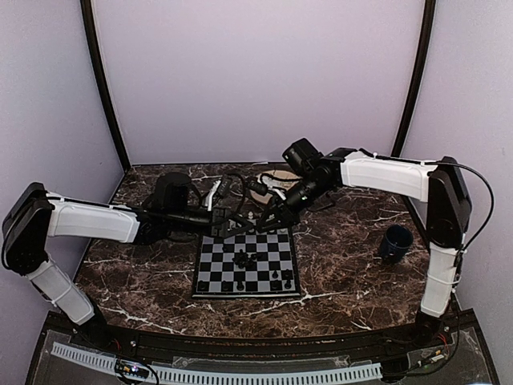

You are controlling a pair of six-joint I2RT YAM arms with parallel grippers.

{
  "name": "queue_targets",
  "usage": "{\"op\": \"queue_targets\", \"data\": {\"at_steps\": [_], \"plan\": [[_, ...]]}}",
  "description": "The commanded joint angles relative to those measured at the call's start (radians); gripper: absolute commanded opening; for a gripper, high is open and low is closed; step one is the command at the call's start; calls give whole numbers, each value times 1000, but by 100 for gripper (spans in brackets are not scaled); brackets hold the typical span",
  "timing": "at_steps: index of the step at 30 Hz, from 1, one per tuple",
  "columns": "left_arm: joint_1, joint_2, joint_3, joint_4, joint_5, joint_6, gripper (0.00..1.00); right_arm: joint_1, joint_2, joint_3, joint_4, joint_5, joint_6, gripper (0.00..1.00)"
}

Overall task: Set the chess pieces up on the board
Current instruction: Pass from the right arm to the left

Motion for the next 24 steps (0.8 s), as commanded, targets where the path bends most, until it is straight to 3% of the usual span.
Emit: {"op": "queue_targets", "data": {"at_steps": [1,24], "plan": [[-9,8,25,54,36,-14,35,0,-52,-10,23,-26,7,13],[-18,62,38,110,65,-44,19,0,-59,-35,27,-25,3,14]]}}
